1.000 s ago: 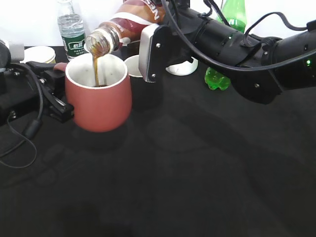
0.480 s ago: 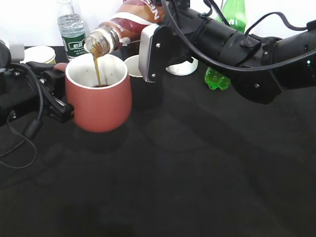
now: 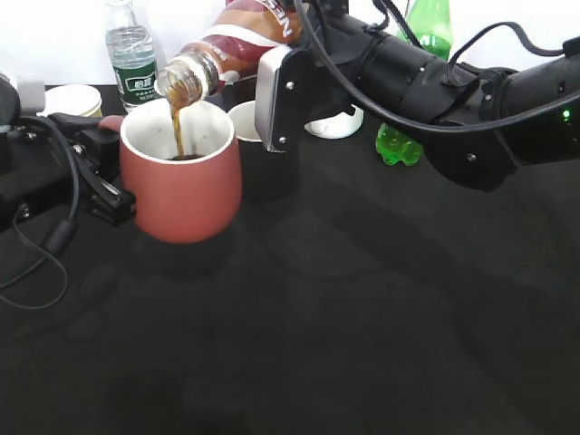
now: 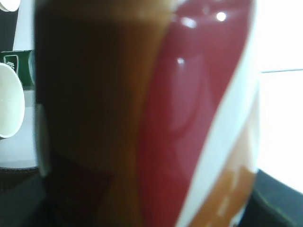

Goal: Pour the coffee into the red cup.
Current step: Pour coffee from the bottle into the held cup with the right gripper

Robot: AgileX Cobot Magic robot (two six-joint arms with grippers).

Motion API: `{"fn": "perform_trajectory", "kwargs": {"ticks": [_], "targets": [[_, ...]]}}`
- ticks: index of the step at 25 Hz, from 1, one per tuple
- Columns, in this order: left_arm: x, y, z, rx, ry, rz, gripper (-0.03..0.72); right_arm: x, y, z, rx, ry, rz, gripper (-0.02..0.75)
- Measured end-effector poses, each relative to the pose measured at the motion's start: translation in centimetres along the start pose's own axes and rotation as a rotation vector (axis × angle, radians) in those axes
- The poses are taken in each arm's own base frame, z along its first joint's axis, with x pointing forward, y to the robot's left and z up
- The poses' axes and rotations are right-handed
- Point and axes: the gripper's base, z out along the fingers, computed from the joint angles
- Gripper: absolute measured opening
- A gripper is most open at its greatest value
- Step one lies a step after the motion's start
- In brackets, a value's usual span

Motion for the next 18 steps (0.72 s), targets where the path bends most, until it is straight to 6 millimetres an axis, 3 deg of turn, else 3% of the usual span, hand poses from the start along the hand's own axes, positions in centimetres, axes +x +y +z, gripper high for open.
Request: {"fn": "perform_trajectory", "kwargs": {"ticks": [18], "targets": [[0.03, 0.00, 0.00, 0.001, 0.003, 0.001, 0.069, 0.00, 0.00, 0.00, 0.000, 0.000, -0.021, 0.533]]}}
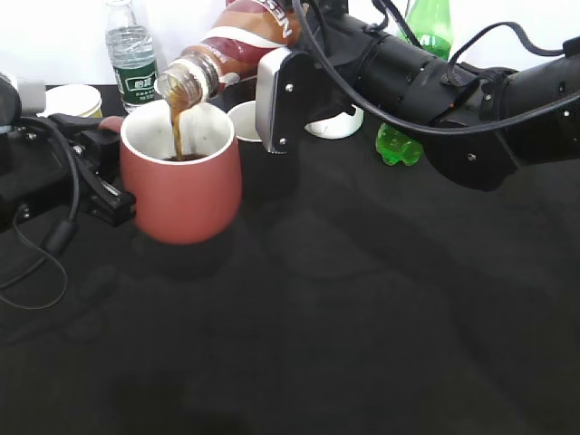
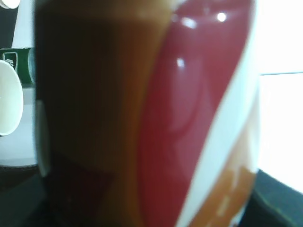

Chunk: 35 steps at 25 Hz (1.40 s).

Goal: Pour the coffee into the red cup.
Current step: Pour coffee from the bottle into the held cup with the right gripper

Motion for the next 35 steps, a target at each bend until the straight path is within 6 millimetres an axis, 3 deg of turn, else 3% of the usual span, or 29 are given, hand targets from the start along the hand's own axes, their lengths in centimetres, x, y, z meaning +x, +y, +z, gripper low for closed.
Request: {"fn": "perform_trajectory", "kwargs": {"ticks": [35], "targets": [[0.01, -0.02, 0.00, 0.002, 0.001, 0.003, 0.069, -0.01, -0.14, 0.03, 0.012, -0.002, -0.029, 0.533]]}}
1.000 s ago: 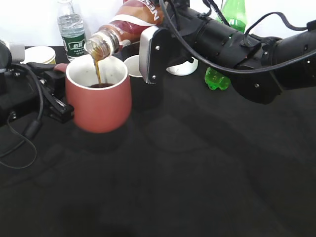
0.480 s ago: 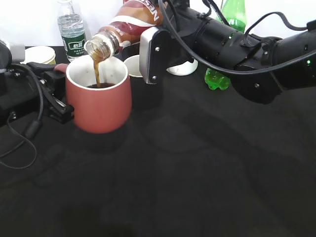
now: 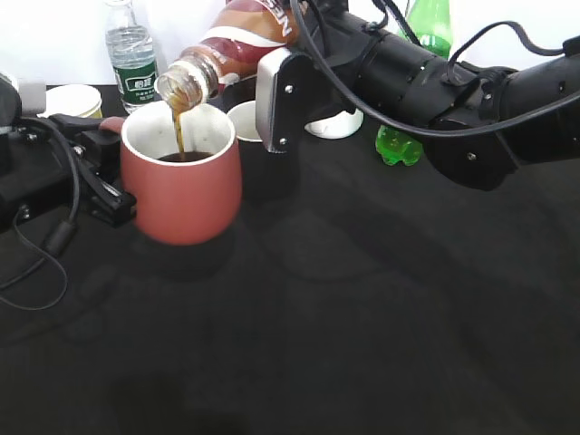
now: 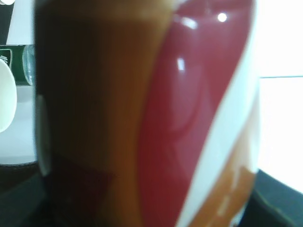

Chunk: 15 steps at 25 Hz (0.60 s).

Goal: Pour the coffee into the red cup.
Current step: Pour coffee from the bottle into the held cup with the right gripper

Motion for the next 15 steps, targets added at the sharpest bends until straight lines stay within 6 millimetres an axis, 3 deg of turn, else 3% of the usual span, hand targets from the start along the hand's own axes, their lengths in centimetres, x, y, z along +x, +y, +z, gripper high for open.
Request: {"fn": "perform_trajectory", "kwargs": {"ticks": [15], "targets": [[-0.24, -0.01, -0.02, 0.001, -0.028, 0.000, 0.069, 0.02, 0.10, 0.00, -0.010, 0.003, 0.081, 0.533]]}}
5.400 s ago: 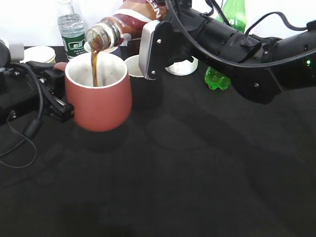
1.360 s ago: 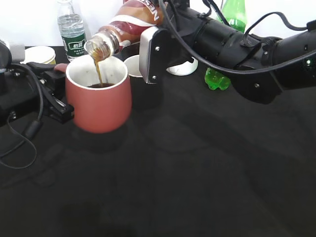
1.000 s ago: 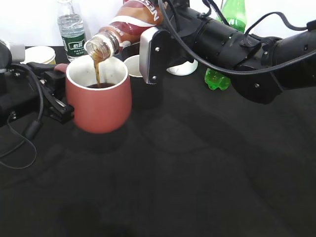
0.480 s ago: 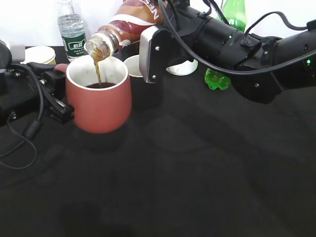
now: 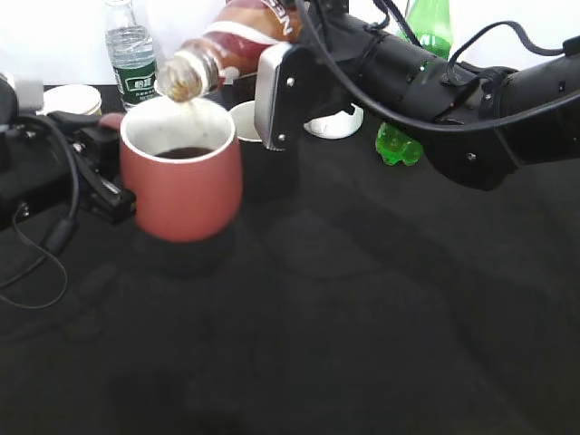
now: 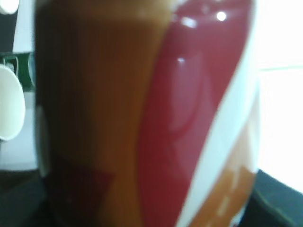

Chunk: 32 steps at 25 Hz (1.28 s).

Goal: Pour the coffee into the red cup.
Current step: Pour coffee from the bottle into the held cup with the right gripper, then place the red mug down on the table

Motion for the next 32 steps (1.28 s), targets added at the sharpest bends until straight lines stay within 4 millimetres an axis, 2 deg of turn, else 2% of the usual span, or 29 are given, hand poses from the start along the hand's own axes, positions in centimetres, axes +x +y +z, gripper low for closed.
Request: {"fn": "perform_trajectory", "kwargs": {"ticks": [7, 8, 14, 16, 18, 22, 24, 28, 32], "targets": [[-0.2, 0.0, 0.0, 0.000, -0.019, 0.001, 0.069, 0.0, 0.0, 0.0, -0.002, 0.001, 0.184, 0.533], [-0.2, 0.0, 0.0, 0.000, -0.019, 0.001, 0.069, 0.0, 0.0, 0.0, -0.002, 0.001, 0.271, 0.533], [-0.2, 0.0, 0.0, -0.001, -0.024, 0.001, 0.069, 0.0, 0.0, 0.0, -0.001, 0.003, 1.073, 0.533], [-0.2, 0.0, 0.0, -0.001, -0.025, 0.000, 0.069, 0.0, 0.0, 0.0, 0.000, 0.004, 1.289, 0.533], [-0.3, 0.0, 0.0, -0.004, -0.029, -0.003, 0.069, 0.0, 0.0, 0.0, 0.000, 0.004, 1.384, 0.533], [-0.5, 0.9, -0.1, -0.092, -0.059, -0.084, 0.069, 0.0, 0.0, 0.0, -0.001, 0.005, 1.433, 0.533], [-0.7, 2.2, -0.4, -0.149, -0.098, -0.091, 0.069, 0.0, 0.0, 0.0, -0.002, 0.007, 1.437, 0.533], [0.0, 7.3, -2.1, -0.364, -0.102, -0.106, 0.069, 0.0, 0.1, 0.0, -0.003, 0.009, 1.438, 0.533], [-1.5, 12.1, -2.7, -0.520, -0.118, -0.089, 0.069, 0.1, 0.1, 0.0, -0.006, 0.014, 1.438, 0.533]]}}
